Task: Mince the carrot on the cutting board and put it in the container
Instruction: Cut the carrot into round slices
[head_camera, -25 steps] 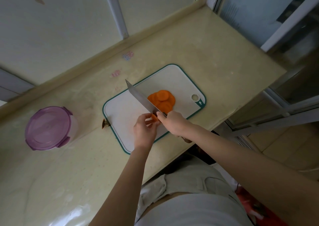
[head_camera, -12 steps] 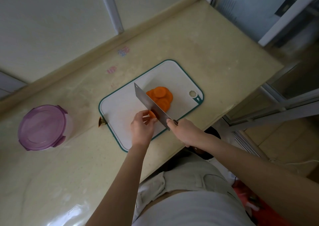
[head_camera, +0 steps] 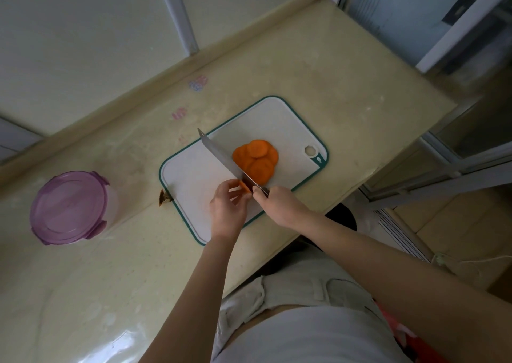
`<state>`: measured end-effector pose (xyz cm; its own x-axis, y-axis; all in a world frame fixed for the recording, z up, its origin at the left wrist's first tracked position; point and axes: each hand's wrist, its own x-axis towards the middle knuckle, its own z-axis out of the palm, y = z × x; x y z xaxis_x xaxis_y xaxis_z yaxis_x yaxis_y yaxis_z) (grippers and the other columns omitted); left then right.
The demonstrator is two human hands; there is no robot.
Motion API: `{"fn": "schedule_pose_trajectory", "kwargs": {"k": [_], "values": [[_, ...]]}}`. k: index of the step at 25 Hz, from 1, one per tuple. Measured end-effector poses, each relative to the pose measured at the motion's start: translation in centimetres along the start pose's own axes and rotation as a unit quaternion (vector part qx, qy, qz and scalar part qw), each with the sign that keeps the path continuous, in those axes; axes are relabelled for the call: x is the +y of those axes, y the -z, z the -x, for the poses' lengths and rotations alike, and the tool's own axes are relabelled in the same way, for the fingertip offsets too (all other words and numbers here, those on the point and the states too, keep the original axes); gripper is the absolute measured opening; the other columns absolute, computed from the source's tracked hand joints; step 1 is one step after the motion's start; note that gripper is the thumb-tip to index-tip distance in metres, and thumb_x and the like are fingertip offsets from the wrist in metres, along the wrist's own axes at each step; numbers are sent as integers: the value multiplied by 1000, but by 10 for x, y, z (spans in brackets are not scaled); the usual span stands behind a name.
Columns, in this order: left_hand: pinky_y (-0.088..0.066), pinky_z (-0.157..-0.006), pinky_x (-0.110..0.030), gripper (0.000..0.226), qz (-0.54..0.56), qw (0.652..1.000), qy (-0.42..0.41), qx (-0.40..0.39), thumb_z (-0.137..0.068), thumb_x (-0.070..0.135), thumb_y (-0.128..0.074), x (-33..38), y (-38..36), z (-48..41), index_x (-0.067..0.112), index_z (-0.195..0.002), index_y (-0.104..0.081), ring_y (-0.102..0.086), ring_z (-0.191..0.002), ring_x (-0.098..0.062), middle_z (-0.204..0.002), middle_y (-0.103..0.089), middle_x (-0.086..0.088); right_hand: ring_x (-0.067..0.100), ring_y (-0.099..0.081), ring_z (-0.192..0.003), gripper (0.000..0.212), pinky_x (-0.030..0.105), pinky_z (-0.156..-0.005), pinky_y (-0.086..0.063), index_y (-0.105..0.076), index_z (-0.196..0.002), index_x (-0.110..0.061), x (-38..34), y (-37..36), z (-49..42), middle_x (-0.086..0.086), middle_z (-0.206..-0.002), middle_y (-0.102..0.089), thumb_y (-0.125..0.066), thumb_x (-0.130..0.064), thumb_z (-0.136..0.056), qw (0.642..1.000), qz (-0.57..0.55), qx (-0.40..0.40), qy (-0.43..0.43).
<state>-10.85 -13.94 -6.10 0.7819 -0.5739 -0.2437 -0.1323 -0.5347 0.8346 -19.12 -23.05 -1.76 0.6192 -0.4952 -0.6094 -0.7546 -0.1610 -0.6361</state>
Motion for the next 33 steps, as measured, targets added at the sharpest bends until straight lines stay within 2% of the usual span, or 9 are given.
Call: {"fn": "schedule_pose_trajectory", "kwargs": {"k": [4, 8, 13, 15, 18, 20, 26, 29, 33], "values": [[-48, -82, -15, 32, 9, 1000, -4, -9, -85, 10, -67, -3, 0, 2, 11, -115, -56, -60, -95, -11, -111, -61, -3, 15, -38, -48, 53, 26, -49, -28, -33, -55, -14, -5, 8, -6, 1, -53, -38, -37, -39, -101, 1000, -14, 5, 12], [-44, -77, -6, 33, 25, 1000, 6, -13, -85, 11, -66, -7, 0, 3, 14, -116, -55, -59, -97, -8, -113, -60, 1, 14, -38, -46, 51, 25, -48, -29, -34, -57, -15, 2, 13, 3, 0, -53, -38, -38, -42, -100, 998, -65, 22, -10], [-43, -72, -2, 33, 22, 1000, 8, -4, -85, 9, -65, -4, -1, 3, 12, -116, -56, -57, -96, -7, -112, -58, 1, 13, -37, -45, 49, 26, -47, -30, -37, -59, -16, 6, 22, 20, -1, -53, -37, -39, -45, -98, 995, -93, 10, -35], [-43, -75, -4, 33, 20, 1000, 8, -2, -85, 8, -65, -3, -2, 4, 10, -117, -56, -57, -95, -8, -112, -59, -1, 13, -38, -46, 49, 27, -48, -31, -38, -59, -16, 7, 21, 27, -1, -53, -39, -40, -46, -98, 994, -97, 10, -48], [-46, -85, -17, 33, 18, 1000, 5, 2, -86, 9, -65, -4, -3, 4, 10, -117, -56, -58, -97, -10, -112, -60, -4, 13, -38, -47, 49, 27, -49, -30, -39, -59, -15, 9, 19, 35, 1, -55, -41, -41, -46, -97, 992, -105, 15, -64], [-46, -85, -18, 32, 21, 1000, 7, 4, -86, 9, -65, -4, -3, 4, 10, -117, -56, -58, -97, -10, -112, -61, -4, 12, -39, -48, 48, 26, -49, -30, -40, -61, -15, 11, 18, 39, 0, -56, -42, -41, -47, -97, 992, -107, 12, -69], [-42, -74, 1, 32, 23, 999, -9, -23, -86, 7, -63, -4, -1, 9, 10, -118, -56, -57, -97, -7, -113, -59, -1, 12, -41, -48, 47, 25, -48, -33, -42, -63, -15, 10, 14, 43, 0, -56, -43, -40, -46, -98, 993, -95, 13, -73], [-44, -76, -2, 33, 42, 999, -8, -27, -87, 15, -64, -4, 1, 13, 10, -118, -56, -57, -96, -4, -110, -59, 3, 12, -41, -48, 47, 25, -48, -33, -41, -63, -15, 8, 13, 43, -1, -56, -43, -39, -46, -98, 992, -97, 18, -79], [-48, -83, -13, 21, 68, 998, 15, 0, -85, 11, -65, 0, 0, 12, 11, -106, -61, -58, -93, -7, -103, -63, 1, 10, -39, -48, 46, 23, -47, -29, -38, -62, -18, 11, 10, 44, -2, -57, -41, -40, -46, -98, 990, -108, 19, -84]]}}
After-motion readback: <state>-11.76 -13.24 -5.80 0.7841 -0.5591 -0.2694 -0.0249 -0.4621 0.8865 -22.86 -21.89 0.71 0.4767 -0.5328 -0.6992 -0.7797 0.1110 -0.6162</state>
